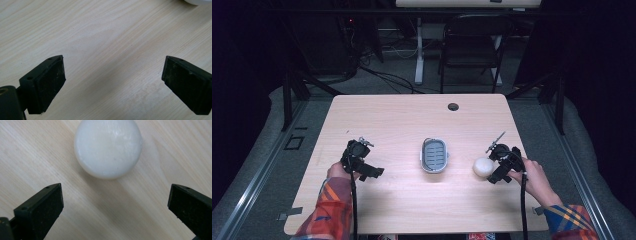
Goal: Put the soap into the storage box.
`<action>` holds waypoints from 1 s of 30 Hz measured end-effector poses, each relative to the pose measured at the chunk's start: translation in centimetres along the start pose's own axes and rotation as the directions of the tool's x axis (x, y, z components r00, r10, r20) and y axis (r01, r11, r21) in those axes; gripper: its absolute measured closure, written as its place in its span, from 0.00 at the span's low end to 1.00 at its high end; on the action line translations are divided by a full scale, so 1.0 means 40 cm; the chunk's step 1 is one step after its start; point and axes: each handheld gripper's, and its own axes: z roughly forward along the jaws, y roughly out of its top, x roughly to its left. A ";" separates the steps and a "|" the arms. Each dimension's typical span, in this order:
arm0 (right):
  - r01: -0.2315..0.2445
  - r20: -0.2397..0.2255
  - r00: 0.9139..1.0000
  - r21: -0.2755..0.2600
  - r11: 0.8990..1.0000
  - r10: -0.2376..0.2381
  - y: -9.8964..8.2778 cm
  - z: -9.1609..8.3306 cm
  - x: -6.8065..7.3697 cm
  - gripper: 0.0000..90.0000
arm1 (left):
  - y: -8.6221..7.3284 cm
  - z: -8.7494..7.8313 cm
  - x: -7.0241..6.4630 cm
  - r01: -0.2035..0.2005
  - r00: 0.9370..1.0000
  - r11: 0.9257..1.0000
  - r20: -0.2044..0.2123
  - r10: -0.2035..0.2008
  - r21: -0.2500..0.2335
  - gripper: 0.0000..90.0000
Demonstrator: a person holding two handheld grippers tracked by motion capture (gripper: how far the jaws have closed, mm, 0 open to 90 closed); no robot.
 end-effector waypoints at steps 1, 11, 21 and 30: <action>0.010 -0.003 1.000 0.004 1.000 -0.010 0.007 -0.003 -0.002 0.00 | 0.000 0.000 0.000 0.000 1.000 1.000 0.000 0.000 0.000 0.05; -0.002 -0.026 1.000 0.012 1.000 0.002 0.056 0.009 -0.013 0.00 | 0.002 0.003 -0.001 -0.002 1.000 1.000 -0.002 0.002 0.005 0.05; 0.052 -0.051 0.997 0.031 0.998 -0.051 0.103 0.034 -0.005 0.00 | 0.002 0.002 -0.001 -0.006 1.000 1.000 0.000 0.006 0.005 0.05; 0.080 -0.057 0.995 0.036 0.996 -0.078 0.130 0.039 0.002 0.00 | 0.002 0.003 -0.001 -0.006 1.000 1.000 -0.001 0.006 0.004 0.05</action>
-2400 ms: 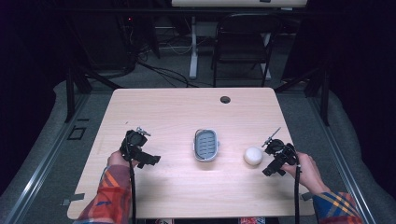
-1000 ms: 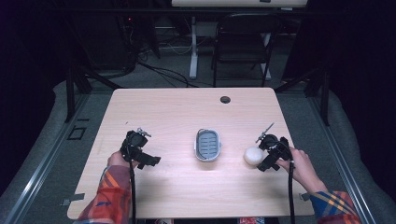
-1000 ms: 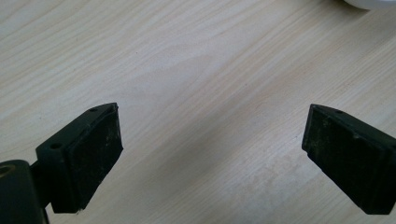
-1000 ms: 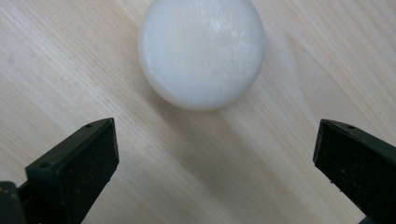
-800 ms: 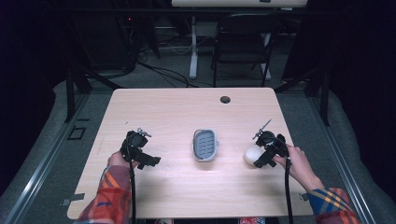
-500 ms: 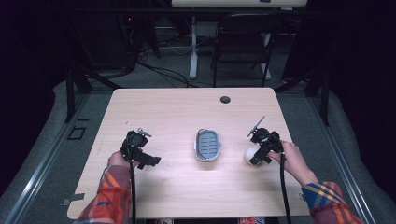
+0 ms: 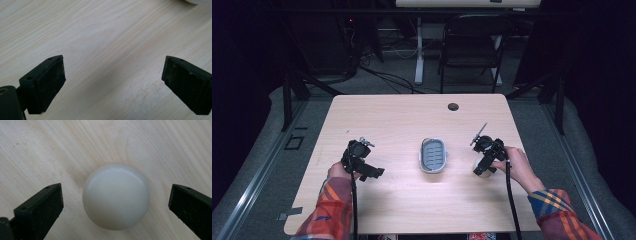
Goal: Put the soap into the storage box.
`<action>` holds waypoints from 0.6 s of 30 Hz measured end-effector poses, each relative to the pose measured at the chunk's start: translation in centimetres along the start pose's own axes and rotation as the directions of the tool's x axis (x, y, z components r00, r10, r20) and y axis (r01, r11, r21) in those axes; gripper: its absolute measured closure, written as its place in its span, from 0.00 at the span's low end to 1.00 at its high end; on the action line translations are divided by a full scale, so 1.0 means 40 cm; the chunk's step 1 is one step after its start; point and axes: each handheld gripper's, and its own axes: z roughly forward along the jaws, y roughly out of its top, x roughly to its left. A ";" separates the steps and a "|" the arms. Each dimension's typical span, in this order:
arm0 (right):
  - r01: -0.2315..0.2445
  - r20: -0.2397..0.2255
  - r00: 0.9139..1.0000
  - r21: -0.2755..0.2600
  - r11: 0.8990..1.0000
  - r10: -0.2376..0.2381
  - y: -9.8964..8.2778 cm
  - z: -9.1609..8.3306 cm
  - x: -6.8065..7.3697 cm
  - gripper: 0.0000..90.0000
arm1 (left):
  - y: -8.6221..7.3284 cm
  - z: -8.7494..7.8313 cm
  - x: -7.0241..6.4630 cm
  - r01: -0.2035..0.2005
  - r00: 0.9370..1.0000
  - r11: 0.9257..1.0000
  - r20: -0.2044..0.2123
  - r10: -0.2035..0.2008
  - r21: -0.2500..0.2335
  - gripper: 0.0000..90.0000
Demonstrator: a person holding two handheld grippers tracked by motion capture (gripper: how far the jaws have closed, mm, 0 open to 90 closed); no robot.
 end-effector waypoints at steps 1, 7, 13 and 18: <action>0.000 0.000 1.000 0.000 1.000 0.000 0.000 0.000 0.000 0.00 | 0.000 0.000 0.000 0.000 1.000 1.000 0.000 0.000 0.000 0.05; -0.026 0.012 1.000 0.014 1.000 0.026 0.012 0.018 -0.001 0.05 | 0.000 0.000 -0.001 -0.002 1.000 1.000 0.001 0.002 0.001 0.05; -0.021 0.016 1.000 0.042 0.999 0.020 0.017 0.030 -0.003 0.10 | 0.000 0.000 -0.002 -0.002 1.000 1.000 0.003 0.002 0.003 0.06; -0.028 0.011 1.000 0.058 0.998 0.027 0.017 0.042 -0.001 0.14 | 0.001 0.000 -0.001 -0.003 1.000 1.000 0.004 0.003 0.005 0.06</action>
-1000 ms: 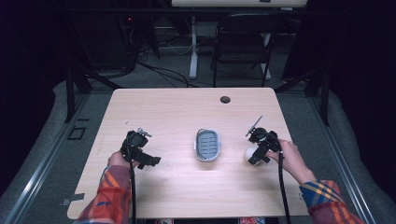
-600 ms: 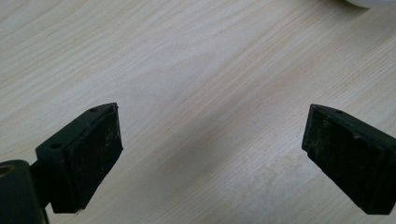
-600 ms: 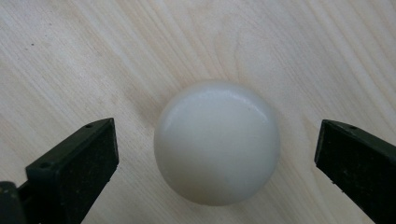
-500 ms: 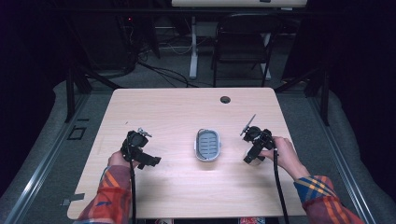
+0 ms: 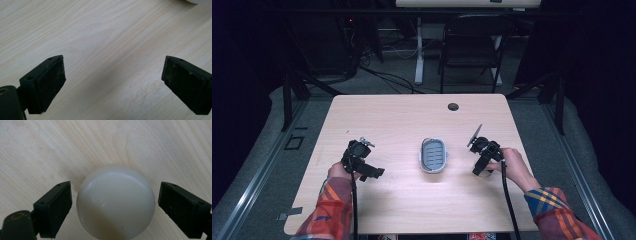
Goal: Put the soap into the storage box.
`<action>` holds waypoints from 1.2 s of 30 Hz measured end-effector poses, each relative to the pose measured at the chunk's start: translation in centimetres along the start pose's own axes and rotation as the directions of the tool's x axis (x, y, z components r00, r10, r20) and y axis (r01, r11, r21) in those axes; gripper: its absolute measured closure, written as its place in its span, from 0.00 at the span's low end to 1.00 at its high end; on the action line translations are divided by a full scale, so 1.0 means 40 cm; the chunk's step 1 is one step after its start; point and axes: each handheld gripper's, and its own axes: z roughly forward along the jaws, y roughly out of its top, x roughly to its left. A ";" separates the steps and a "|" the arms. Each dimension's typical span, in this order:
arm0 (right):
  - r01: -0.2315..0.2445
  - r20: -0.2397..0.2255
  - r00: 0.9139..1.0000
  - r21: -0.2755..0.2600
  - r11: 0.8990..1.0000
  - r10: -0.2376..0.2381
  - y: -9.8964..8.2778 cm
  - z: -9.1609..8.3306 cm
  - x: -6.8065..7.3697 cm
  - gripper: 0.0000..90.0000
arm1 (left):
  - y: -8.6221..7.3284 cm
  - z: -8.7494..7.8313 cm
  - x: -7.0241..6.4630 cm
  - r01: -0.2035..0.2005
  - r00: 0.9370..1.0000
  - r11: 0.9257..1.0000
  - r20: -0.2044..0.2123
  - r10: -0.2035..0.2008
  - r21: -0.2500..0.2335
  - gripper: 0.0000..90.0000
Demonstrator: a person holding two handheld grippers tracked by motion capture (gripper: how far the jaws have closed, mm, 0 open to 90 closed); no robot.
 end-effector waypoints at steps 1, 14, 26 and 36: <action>0.008 -0.002 1.000 0.014 1.000 -0.008 0.001 0.001 -0.002 0.15 | 0.000 0.001 0.000 0.001 1.000 1.000 0.000 -0.001 -0.001 0.06; 0.001 -0.010 1.000 0.056 0.998 0.000 0.003 0.020 -0.002 0.26 | 0.000 0.001 0.000 -0.001 1.000 1.000 -0.002 0.001 -0.001 0.06; -0.002 -0.006 1.000 0.044 0.999 0.002 0.003 0.003 0.003 0.27 | 0.000 0.000 -0.001 -0.002 1.000 1.000 -0.001 0.002 0.000 0.06; 0.031 0.011 0.999 0.057 0.998 -0.031 0.007 -0.024 0.011 0.27 | 0.000 0.000 -0.002 -0.003 1.000 1.000 -0.002 0.003 -0.001 0.06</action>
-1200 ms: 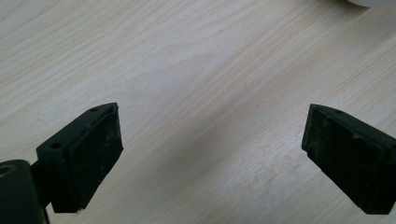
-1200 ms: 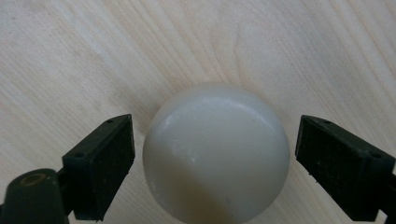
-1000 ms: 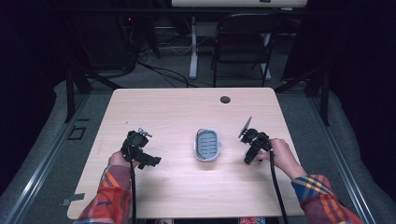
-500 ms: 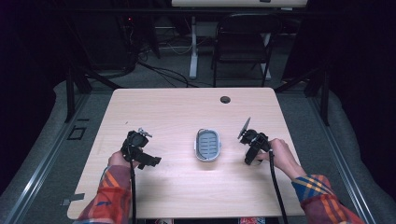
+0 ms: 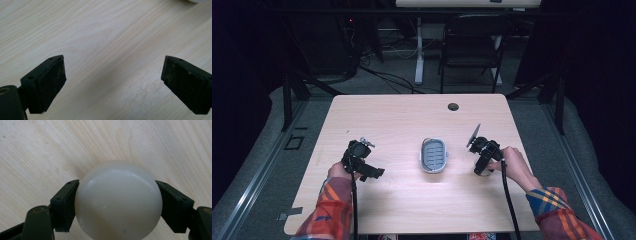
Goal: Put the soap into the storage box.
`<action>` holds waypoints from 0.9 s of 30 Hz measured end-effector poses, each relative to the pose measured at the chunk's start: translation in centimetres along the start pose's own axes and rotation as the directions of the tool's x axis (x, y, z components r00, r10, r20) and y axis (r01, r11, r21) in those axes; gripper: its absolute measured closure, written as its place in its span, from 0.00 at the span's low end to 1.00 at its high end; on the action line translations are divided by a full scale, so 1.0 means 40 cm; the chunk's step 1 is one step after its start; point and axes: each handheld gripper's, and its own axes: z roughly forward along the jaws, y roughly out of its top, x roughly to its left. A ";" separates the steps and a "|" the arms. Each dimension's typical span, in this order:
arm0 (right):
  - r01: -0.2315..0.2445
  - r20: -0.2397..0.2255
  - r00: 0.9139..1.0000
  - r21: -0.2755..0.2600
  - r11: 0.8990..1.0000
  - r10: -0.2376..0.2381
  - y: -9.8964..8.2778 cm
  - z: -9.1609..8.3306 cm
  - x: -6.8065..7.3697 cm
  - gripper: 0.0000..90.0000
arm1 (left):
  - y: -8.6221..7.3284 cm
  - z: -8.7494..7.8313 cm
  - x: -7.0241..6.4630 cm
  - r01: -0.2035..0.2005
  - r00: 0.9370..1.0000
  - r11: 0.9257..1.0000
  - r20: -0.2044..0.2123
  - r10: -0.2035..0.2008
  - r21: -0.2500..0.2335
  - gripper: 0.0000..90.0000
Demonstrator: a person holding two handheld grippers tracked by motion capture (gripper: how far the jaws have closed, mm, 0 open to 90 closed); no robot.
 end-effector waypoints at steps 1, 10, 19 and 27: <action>-0.022 -0.003 1.000 -0.030 0.999 0.022 -0.002 0.003 0.006 0.27 | 0.000 0.000 0.000 0.000 1.000 1.000 0.000 0.000 0.000 0.06; 0.028 0.016 0.999 0.001 1.000 -0.028 0.013 -0.021 0.017 0.27 | 0.000 0.000 0.000 0.000 1.000 1.000 0.002 0.000 0.001 0.06; 0.038 0.022 0.999 0.002 0.999 -0.038 0.026 -0.035 0.021 0.27 | 0.000 0.000 0.000 0.000 1.000 1.000 0.002 0.000 0.001 0.06; 0.051 0.012 0.999 -0.004 0.999 -0.051 0.049 -0.047 0.030 0.27 | 0.000 0.001 0.001 0.002 1.000 1.000 0.001 -0.002 0.001 0.06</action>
